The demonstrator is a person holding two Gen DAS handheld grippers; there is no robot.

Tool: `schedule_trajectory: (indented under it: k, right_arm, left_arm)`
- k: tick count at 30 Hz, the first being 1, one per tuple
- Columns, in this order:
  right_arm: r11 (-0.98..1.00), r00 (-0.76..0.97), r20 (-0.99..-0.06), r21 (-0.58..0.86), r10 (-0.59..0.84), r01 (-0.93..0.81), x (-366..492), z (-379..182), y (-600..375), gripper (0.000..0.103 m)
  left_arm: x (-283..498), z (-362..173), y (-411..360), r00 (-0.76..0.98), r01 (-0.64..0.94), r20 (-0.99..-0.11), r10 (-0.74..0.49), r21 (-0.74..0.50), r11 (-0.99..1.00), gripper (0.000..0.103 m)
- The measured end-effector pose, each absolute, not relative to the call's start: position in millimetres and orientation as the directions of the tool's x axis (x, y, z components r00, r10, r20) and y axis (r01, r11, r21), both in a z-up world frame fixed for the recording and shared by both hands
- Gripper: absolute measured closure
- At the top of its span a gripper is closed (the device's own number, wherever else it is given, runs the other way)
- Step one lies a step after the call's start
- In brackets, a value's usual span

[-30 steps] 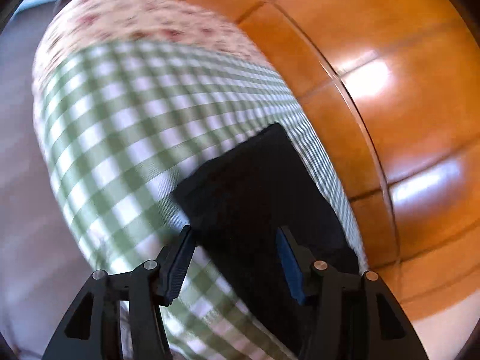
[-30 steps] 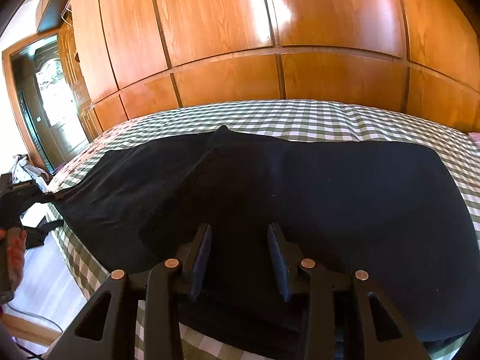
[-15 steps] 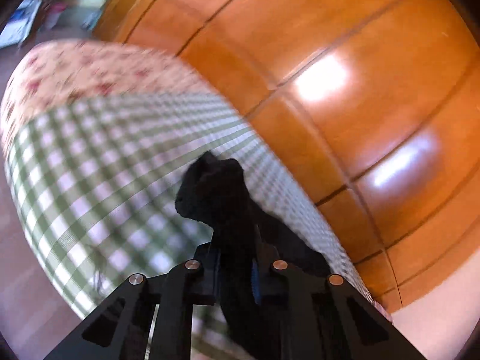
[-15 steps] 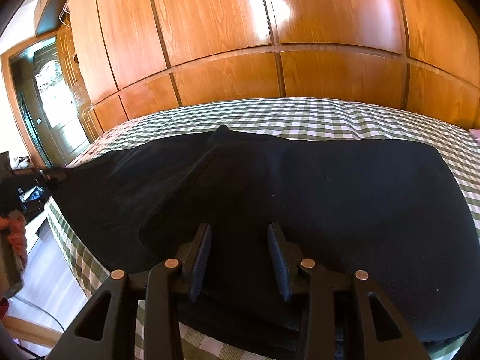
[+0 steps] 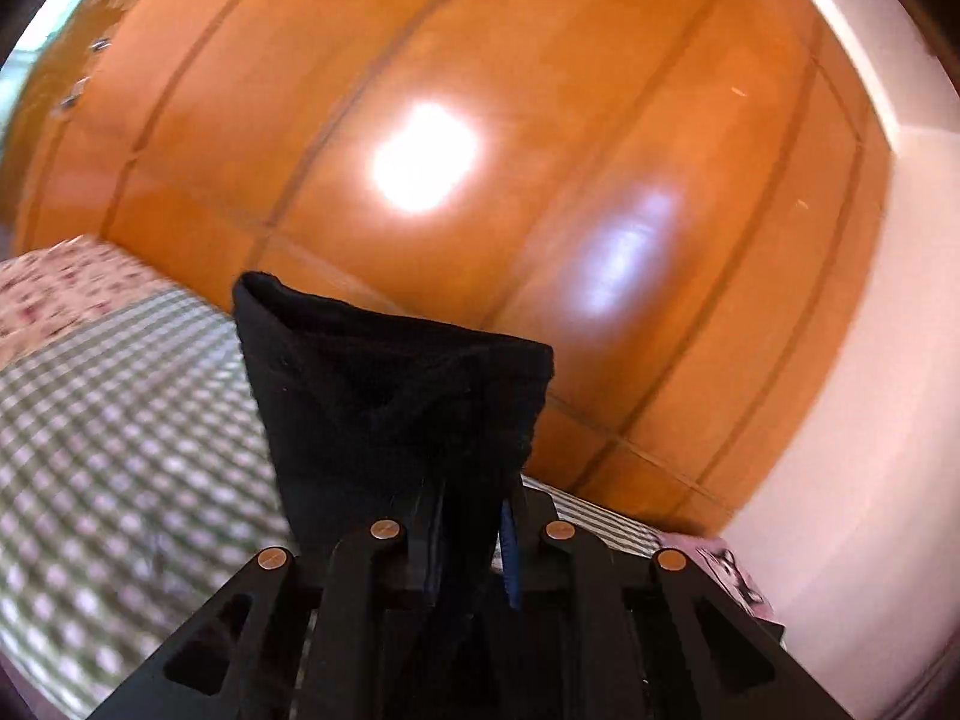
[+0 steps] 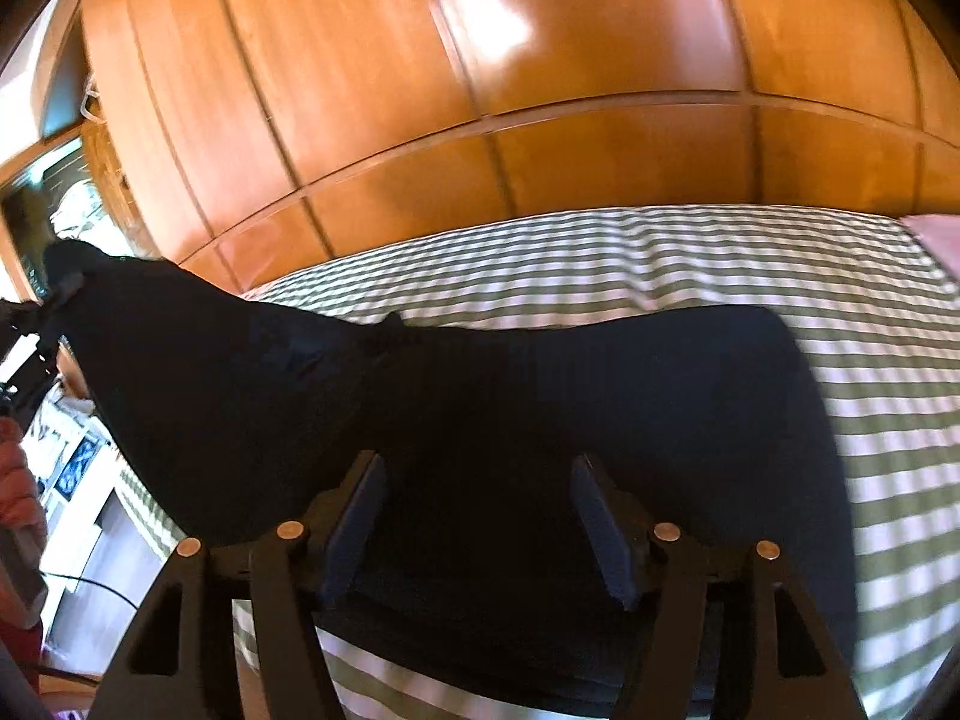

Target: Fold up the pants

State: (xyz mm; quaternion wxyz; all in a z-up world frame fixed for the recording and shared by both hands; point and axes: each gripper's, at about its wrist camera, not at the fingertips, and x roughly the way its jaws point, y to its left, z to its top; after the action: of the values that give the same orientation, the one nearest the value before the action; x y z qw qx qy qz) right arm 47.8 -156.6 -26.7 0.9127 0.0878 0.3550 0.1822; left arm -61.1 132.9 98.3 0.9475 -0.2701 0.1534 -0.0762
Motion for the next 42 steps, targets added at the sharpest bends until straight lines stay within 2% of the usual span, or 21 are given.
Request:
schedule_trajectory:
  k: [7,14,20,25,30,35,36,38,39,40,42]
  right_arm:
    - [0.916,0.698,-0.608,0.358,0.377,-0.183,38.2,-24.0,-204.9,0.037]
    - [0.905,0.728,-0.585,0.411,0.357,-0.114,27.3,-22.4,-241.1,0.037]
    - [0.9,0.754,-0.576,0.435,0.314,-0.042,23.2,-21.5,-271.1,0.037]
    - [0.893,0.767,-0.58,0.449,0.275,0.019,19.7,-23.8,-294.7,0.037]
    - [0.881,0.773,-0.578,0.47,0.261,0.054,16.8,-25.6,-309.2,0.037]
    - [0.872,0.783,-0.573,0.482,0.243,0.082,15.5,-26.0,-319.7,0.037]
    - [0.868,0.782,-0.574,0.489,0.243,0.089,15.9,-27.2,-321.7,0.037]
    - [0.857,0.779,-0.576,0.505,0.247,0.101,15.2,-29.1,-322.4,0.037]
    - [0.852,0.776,-0.578,0.513,0.252,0.106,14.9,-30.4,-322.4,0.037]
    - [0.85,0.775,-0.579,0.516,0.254,0.107,14.5,-30.9,-322.5,0.037]
    - [0.853,0.771,-0.583,0.511,0.254,0.106,14.2,-30.9,-320.8,0.037]
  left_arm:
    - [-46.0,123.3,66.6,0.899,0.242,-0.217,-0.381,-0.479,0.844,0.089]
    - [-32.0,116.2,-6.5,0.814,0.371,-0.282,-0.507,-0.418,0.829,0.089]
    - [-18.7,92.8,-51.9,0.731,0.421,-0.347,-0.588,-0.449,0.788,0.089]
    - [-13.8,67.8,-98.4,0.661,0.466,-0.409,-0.629,-0.433,0.772,0.089]
    - [-3.7,33.4,-140.1,0.594,0.477,-0.494,-0.635,-0.419,0.772,0.089]
    - [-4.8,16.5,-167.6,0.56,0.504,-0.542,-0.626,-0.377,0.777,0.089]
    - [-3.9,9.8,-174.7,0.548,0.508,-0.569,-0.613,-0.356,0.784,0.088]
    - [-1.3,0.4,-174.4,0.502,0.511,-0.613,-0.61,-0.359,0.781,0.076]
    - [-0.6,-5.3,-176.7,0.456,0.523,-0.624,-0.634,-0.388,0.758,0.063]
    - [-1.3,-9.8,-177.7,0.423,0.534,-0.619,-0.662,-0.42,0.734,0.054]
    - [-12.9,-7.1,-176.6,0.403,0.57,-0.586,-0.703,-0.44,0.694,0.044]
